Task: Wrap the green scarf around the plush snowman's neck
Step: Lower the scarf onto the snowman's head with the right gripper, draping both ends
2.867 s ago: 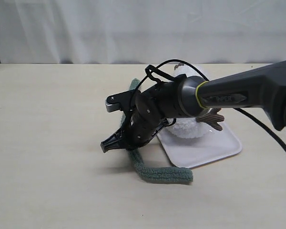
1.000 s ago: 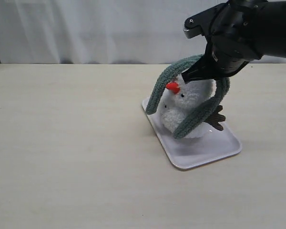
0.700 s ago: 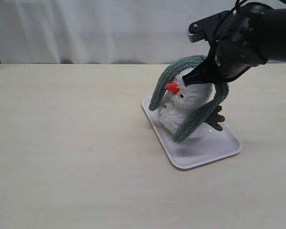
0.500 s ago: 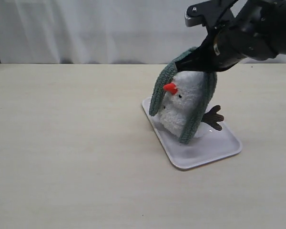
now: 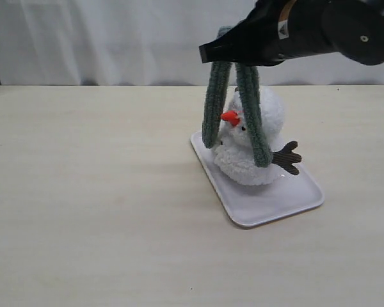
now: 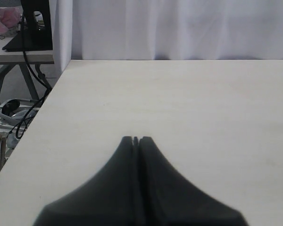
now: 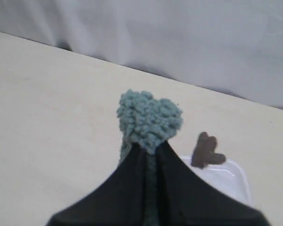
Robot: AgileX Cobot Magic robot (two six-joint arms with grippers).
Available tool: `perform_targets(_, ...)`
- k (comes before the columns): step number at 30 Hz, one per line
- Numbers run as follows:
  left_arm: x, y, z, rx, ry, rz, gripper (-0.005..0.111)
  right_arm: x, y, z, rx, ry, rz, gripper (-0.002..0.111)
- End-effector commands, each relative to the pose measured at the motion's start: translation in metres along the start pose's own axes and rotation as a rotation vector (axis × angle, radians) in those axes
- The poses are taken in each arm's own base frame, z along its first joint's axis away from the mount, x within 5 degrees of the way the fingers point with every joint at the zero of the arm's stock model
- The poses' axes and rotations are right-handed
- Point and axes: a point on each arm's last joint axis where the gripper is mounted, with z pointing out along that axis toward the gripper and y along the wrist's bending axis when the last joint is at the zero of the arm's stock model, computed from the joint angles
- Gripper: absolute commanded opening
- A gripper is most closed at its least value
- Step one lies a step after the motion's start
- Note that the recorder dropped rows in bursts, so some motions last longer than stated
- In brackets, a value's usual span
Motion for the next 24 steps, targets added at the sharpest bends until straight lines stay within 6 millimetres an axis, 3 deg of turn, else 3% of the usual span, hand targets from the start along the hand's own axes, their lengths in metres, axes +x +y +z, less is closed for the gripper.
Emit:
perform_targets(1,0.000,0.000,0.000,-0.006,-0.014,-0.003,0.000,0.001,0.016,0.010,-0.067,-0.046,-0.032,0.004)
perform_targets(9,0.000,0.000,0.000,-0.006,-0.014,-0.003,0.000,0.009,-0.012,0.024,0.014,0.013,0.003,0.004)
perform_targets(14,0.000,0.000,0.000,-0.006,-0.014,-0.003,0.000,0.015,-0.028,0.025,0.087,0.083,0.014,0.004)
perform_targets(24,0.000,0.000,0.000,-0.006,-0.014,-0.003,0.000,0.027,-0.044,0.020,0.252,0.241,-0.103,0.004)
